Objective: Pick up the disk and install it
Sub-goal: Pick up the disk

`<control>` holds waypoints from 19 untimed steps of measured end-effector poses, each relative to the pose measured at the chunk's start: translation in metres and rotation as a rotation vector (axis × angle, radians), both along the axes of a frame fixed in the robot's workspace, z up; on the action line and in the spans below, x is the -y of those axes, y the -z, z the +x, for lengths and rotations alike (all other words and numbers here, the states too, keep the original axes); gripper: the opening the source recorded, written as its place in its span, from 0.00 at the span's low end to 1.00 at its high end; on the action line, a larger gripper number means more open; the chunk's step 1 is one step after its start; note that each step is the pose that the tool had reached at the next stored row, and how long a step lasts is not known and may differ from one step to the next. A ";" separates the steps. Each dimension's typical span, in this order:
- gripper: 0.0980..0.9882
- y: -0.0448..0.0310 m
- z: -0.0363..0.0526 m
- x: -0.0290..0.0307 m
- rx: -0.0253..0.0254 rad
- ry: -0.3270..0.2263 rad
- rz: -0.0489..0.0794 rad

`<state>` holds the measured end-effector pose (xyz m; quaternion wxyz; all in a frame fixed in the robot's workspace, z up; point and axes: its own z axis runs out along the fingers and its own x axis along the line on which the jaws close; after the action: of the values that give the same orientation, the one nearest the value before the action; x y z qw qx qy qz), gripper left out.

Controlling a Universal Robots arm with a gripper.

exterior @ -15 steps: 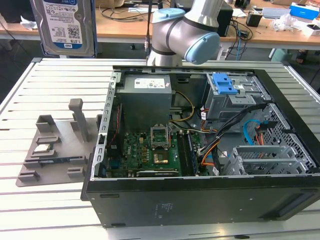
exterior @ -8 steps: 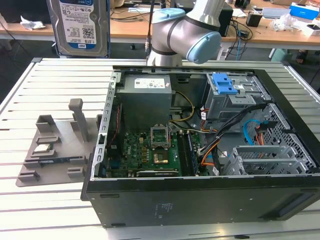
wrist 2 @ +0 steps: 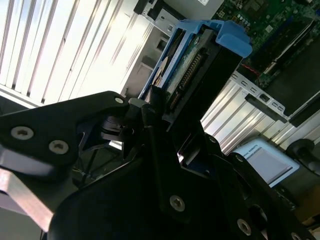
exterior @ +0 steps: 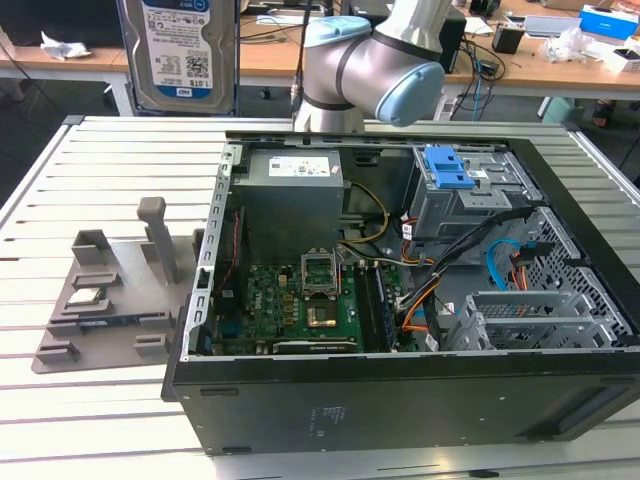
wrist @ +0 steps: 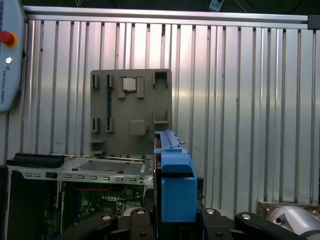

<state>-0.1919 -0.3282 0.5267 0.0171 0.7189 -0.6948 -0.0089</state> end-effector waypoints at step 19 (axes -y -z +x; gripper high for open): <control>0.30 0.0000 0.0550 -0.0001 -0.0001 0.000 0.000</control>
<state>-0.1369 -0.3281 0.5267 0.0172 0.7189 -0.6948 -0.0089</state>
